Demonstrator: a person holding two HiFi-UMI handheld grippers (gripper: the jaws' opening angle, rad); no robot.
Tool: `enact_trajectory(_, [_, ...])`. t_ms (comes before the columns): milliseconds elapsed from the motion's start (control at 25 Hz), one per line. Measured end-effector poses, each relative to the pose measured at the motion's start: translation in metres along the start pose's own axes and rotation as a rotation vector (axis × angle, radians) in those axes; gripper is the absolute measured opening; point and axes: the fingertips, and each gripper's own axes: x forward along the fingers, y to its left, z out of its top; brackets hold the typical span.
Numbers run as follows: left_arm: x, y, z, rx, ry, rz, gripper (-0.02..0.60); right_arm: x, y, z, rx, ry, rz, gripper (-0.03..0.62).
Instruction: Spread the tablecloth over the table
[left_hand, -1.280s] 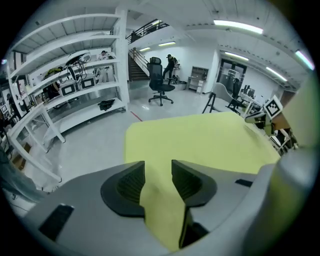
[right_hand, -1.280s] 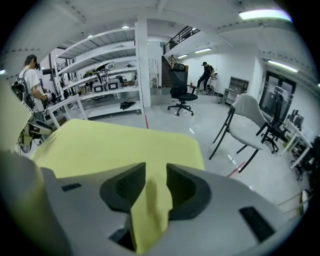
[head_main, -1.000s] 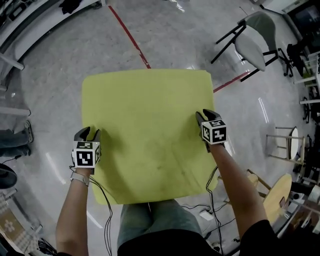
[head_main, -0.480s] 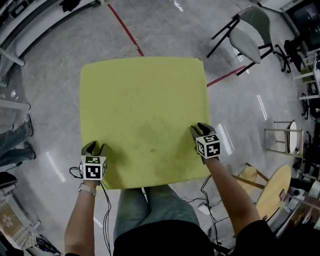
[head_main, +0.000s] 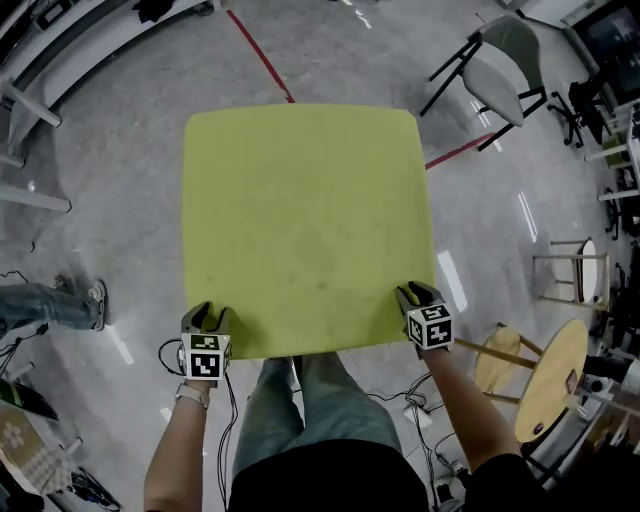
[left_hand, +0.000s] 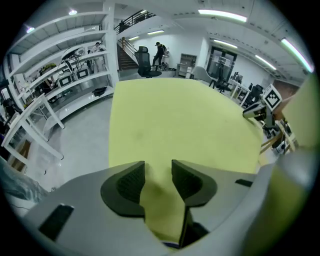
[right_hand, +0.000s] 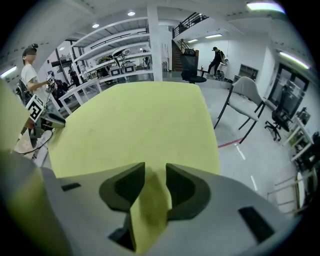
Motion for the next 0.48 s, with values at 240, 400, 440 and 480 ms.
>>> enact_trajectory(240, [-0.023,-0.007,-0.043,-0.031,-0.022,0.003,0.166,-0.012,0.016,-0.028,0.017,0.013,-0.019,0.132])
enact_trajectory(400, [-0.030,-0.018,-0.065,-0.068,-0.033,-0.007,0.167,-0.015,0.015,-0.031,-0.001,0.029,-0.044,0.132])
enact_trajectory(440, [-0.033,-0.022,-0.066,-0.089,-0.036,-0.010,0.167,-0.016,0.014,-0.031,-0.008,0.033,-0.046,0.132])
enact_trajectory(480, [-0.035,-0.024,-0.067,-0.109,-0.039,-0.011,0.167,-0.017,0.012,-0.032,-0.013,0.037,-0.048,0.132])
